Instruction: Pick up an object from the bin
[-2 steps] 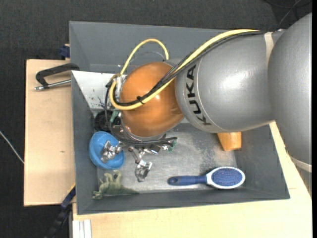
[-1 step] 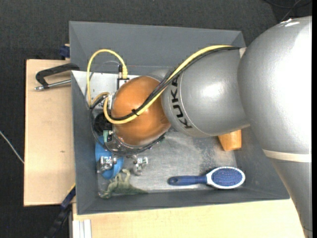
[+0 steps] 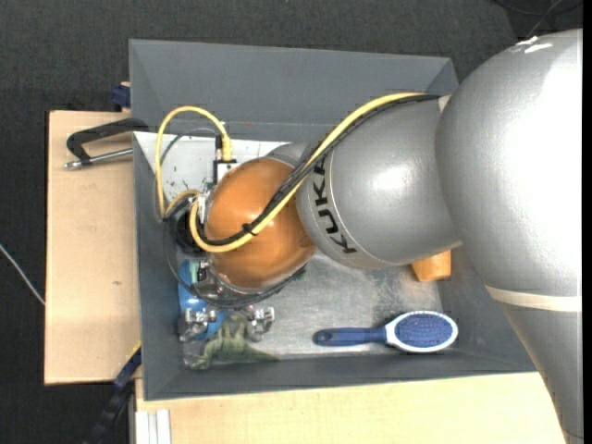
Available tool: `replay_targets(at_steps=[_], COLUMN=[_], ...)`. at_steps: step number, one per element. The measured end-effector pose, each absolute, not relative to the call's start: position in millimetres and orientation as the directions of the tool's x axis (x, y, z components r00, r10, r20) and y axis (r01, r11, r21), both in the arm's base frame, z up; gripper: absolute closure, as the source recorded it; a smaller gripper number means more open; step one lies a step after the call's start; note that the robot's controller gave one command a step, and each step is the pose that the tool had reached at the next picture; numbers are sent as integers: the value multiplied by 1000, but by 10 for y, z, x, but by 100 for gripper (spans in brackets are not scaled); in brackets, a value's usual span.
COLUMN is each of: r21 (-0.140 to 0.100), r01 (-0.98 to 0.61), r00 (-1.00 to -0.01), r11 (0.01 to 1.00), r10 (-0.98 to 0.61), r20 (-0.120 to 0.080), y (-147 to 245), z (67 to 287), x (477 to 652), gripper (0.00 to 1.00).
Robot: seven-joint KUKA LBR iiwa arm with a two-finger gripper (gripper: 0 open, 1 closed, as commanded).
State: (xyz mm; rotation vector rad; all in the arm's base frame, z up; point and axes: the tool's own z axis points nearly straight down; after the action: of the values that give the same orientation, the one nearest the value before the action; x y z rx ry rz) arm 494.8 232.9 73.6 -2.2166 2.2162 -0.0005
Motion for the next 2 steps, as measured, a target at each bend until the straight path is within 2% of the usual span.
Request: replay_targets(at_steps=[1, 2], r21=[-6, -13], r01=[-1000, -994], r00=[-3, 109], r11=[3, -108], r10=[-1000, -994], r20=[-6, -7], y=[2323, 2332], z=[727, 1993], x=[4955, 5036], gripper=[100, 100])
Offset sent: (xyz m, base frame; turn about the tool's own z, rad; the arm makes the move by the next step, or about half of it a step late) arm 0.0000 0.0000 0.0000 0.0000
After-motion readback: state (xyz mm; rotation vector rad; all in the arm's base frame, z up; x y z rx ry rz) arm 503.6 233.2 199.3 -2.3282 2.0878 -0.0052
